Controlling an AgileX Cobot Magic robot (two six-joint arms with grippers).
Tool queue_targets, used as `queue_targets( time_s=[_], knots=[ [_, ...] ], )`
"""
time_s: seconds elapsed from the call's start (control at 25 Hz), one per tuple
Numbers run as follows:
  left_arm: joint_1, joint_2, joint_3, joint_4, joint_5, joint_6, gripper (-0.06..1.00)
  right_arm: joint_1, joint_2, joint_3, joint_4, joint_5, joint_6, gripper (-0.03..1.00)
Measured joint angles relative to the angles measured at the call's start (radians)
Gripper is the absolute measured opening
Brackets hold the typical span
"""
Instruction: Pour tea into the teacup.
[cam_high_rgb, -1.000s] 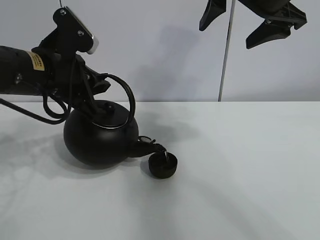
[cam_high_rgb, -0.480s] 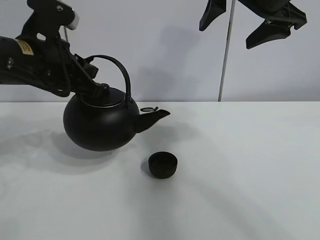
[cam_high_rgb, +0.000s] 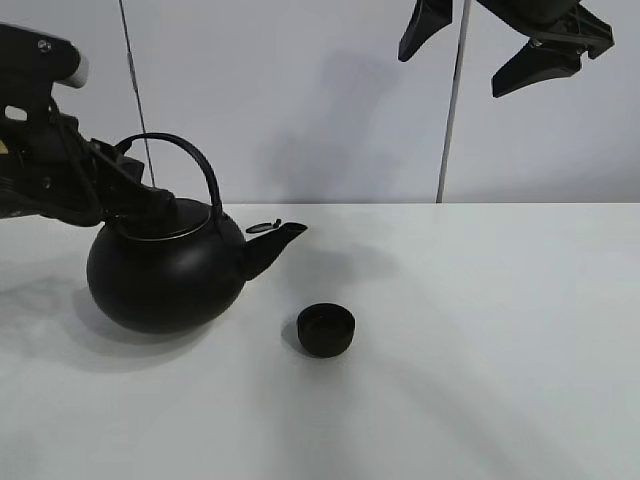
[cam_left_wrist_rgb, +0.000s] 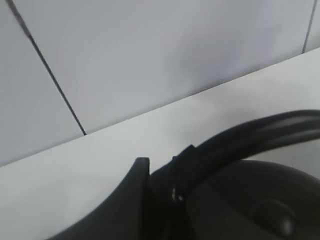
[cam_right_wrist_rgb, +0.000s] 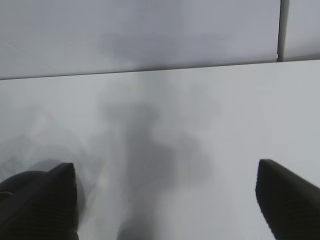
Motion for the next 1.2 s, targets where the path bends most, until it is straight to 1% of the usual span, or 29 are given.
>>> queue_targets(
  time_s=[0.32,0.52,0.92,1.2],
  knots=[
    [0.0,0.005,0.092,-0.046,-0.135,-0.031,0.1,0.0,0.0,0.0,0.0,-0.004,0.0,0.67],
    [0.0,0.046,0.122,-0.041,-0.223,-0.045,0.1,0.0,0.0,0.0,0.0,-0.004,0.0,0.67],
    [0.0,0.082,0.158,-0.017,-0.277,-0.045,0.1,0.0,0.0,0.0,0.0,-0.005,0.0,0.67],
    [0.0,0.082,0.165,0.009,-0.285,-0.046,0.1,0.0,0.0,0.0,0.0,-0.005,0.0,0.67]
  ],
)
